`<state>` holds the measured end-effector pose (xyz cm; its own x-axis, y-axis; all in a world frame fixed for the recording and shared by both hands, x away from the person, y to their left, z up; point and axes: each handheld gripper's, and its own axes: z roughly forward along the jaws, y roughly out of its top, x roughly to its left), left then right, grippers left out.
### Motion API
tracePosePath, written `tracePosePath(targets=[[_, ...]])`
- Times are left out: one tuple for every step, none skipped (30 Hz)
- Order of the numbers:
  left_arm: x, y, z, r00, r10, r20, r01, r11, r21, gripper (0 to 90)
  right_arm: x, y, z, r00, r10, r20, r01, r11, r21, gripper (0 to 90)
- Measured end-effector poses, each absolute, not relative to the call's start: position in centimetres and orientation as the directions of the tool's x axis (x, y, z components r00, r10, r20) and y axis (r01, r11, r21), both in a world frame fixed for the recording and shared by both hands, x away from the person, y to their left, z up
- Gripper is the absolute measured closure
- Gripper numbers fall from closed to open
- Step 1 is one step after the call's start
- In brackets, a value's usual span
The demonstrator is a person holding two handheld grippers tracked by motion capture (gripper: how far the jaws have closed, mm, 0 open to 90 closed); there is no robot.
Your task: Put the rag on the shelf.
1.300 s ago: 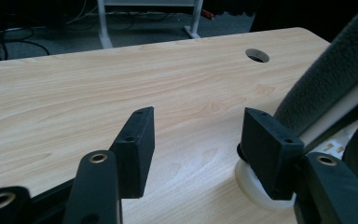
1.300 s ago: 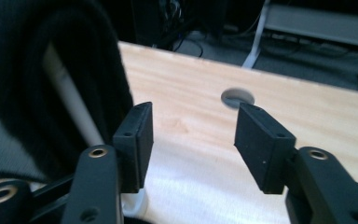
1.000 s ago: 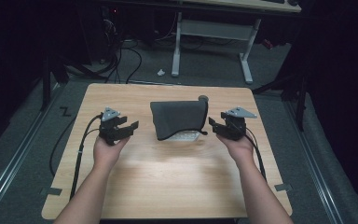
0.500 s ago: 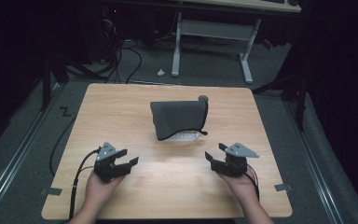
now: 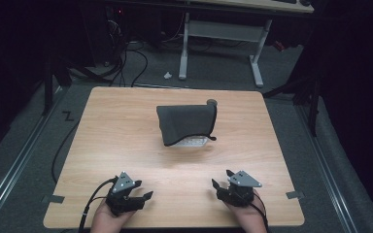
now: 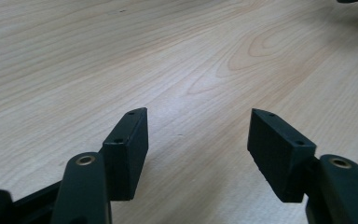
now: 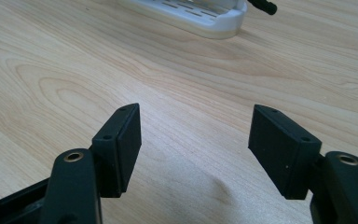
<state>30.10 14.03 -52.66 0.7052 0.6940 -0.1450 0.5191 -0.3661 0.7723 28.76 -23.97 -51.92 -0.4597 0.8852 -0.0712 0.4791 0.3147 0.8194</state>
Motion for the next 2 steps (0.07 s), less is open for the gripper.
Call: tracePosePath(targets=[[30.12,14.16,-52.66,0.701,0.696,-0.155,0.525,-0.356,0.773,38.5,28.78,-24.02,-52.04,-0.458,0.886,-0.078,0.476,0.318,0.82,34.9],[30.16,14.45,-52.6,0.698,0.695,-0.172,0.532,-0.343,0.774,38.5,28.79,-24.05,-52.1,-0.456,0.887,-0.073,0.479,0.314,0.82,34.8]])
